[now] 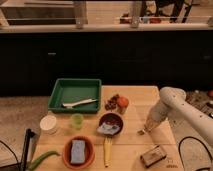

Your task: Place fork in plastic cup

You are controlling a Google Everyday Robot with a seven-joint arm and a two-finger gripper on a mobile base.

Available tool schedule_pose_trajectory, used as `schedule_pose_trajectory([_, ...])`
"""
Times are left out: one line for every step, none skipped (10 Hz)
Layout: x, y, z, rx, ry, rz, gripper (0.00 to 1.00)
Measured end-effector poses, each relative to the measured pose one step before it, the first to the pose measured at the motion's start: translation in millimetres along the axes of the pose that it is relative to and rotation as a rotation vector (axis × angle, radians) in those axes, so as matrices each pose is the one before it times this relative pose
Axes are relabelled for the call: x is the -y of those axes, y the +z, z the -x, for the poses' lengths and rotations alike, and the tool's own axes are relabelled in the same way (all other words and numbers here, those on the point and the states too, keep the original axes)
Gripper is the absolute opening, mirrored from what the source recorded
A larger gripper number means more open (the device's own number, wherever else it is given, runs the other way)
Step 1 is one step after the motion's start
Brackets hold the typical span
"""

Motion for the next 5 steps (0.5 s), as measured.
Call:
schedule_pose_trajectory([-0.23, -0.64, -0.68, -0.00129, 0.00034, 0.00065, 0.00])
schedule_pose_trajectory([-0.19, -0.01, -0.09, 0.00012, 0.00034, 0.00037, 0.00])
schedule_pose_trajectory([0.27, 0.97, -0.50, 0.00392, -0.00009, -0.00038, 0.00])
schedule_pose_trajectory([0.04, 2.29, -3.57, 0.01145, 0.00117, -0.00706, 0.00])
schedule_pose_trajectory([0.27, -0.38, 0.41, -0.00113, -0.00169, 0.00230, 0.00])
